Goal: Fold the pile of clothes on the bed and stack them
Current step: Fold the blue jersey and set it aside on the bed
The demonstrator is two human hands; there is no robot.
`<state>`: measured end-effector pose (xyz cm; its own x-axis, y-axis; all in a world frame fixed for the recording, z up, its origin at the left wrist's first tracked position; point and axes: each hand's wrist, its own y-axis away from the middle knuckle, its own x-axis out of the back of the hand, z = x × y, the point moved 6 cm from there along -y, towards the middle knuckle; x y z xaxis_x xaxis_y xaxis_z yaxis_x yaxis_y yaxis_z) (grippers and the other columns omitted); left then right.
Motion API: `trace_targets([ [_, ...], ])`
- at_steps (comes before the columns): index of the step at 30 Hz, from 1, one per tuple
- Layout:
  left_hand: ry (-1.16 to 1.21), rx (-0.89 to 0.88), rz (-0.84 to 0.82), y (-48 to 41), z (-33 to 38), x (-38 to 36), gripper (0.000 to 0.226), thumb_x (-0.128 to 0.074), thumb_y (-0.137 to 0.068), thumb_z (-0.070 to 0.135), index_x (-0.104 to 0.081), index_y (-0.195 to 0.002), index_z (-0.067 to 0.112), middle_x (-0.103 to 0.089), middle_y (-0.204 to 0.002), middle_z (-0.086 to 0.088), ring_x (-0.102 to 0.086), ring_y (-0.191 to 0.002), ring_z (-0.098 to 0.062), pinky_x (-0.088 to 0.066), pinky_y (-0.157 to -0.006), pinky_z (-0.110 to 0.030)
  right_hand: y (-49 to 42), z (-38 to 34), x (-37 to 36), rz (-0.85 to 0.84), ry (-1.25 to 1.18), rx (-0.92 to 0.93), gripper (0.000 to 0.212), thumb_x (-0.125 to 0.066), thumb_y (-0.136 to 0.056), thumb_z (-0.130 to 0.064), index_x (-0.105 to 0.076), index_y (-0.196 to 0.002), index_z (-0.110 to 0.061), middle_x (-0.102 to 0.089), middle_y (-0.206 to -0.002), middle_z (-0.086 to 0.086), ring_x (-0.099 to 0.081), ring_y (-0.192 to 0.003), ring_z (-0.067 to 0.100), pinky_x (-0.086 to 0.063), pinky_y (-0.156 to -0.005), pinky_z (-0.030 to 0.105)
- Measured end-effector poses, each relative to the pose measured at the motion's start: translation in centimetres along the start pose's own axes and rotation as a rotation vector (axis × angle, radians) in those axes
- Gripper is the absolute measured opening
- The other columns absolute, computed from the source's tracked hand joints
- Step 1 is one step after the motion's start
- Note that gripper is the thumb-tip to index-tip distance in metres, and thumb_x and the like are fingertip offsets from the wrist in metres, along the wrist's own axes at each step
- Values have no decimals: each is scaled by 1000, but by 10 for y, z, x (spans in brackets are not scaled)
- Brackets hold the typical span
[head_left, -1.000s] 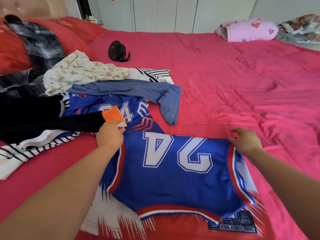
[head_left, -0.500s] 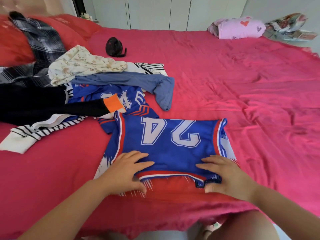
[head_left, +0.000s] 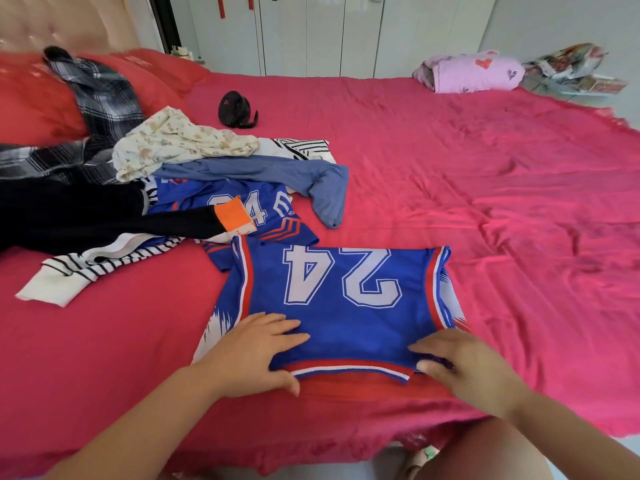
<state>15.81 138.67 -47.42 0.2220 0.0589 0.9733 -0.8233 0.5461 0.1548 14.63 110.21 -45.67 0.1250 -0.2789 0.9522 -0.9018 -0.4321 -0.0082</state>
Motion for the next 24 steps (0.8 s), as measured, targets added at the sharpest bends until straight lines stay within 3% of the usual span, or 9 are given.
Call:
trace_targets([
  [4, 123, -12, 210, -26, 25, 29, 61, -46, -88, 58, -33, -142, 34, -28, -152, 10, -19, -139, -6, -8, -112, -20, -16, 23, 13, 238, -116, -240, 27, -67, -84, -17, -68, -111, -16, -68, -109, 2, -60, -104, 22, -33, -87, 16],
  [11, 184, -41, 232, -93, 118, 19, 66, -47, -88, 57, -34, -143, 23, -34, -148, -1, -28, -135, -16, -21, -109, -29, -65, 86, 37, 213, -197, -529, 42, -60, -85, -14, -56, -126, -12, -60, -123, 13, -54, -114, 28, -38, -89, 29],
  [15, 222, -9, 218, -124, 173, 1, 87, -50, -78, 67, -20, -147, 24, -17, -154, -7, -15, -140, -22, -10, -114, -37, -90, 109, 45, 154, -187, -555, 50, -62, -83, -14, -50, -132, -11, -60, -122, 18, -55, -112, 30, -34, -83, 28],
  [19, 196, 54, 137, -148, 201, -20, 104, -51, -71, 75, -1, -148, 28, 0, -157, -11, 2, -144, -29, 4, -114, -47, -112, 124, 49, 132, -185, -527, 56, -61, -86, -18, -42, -138, -12, -57, -128, 15, -51, -119, 30, -35, -91, 29],
  [22, 129, 72, 96, -156, 209, -33, 98, -50, -75, 71, 1, -148, 30, 7, -156, -15, 8, -143, -35, 8, -112, -52, -126, 131, 49, 114, -182, -515, 61, -60, -88, -25, -35, -143, -14, -55, -129, 16, -48, -122, 30, -36, -95, 31],
  [24, 96, 89, 119, -158, 209, -36, 79, -45, -85, 59, -6, -148, 30, 2, -156, -17, 5, -143, -37, 6, -112, -53, -133, 133, 47, 79, -184, -512, 59, -57, -90, -28, -35, -143, -15, -54, -129, 17, -46, -123, 31, -35, -95, 30],
])
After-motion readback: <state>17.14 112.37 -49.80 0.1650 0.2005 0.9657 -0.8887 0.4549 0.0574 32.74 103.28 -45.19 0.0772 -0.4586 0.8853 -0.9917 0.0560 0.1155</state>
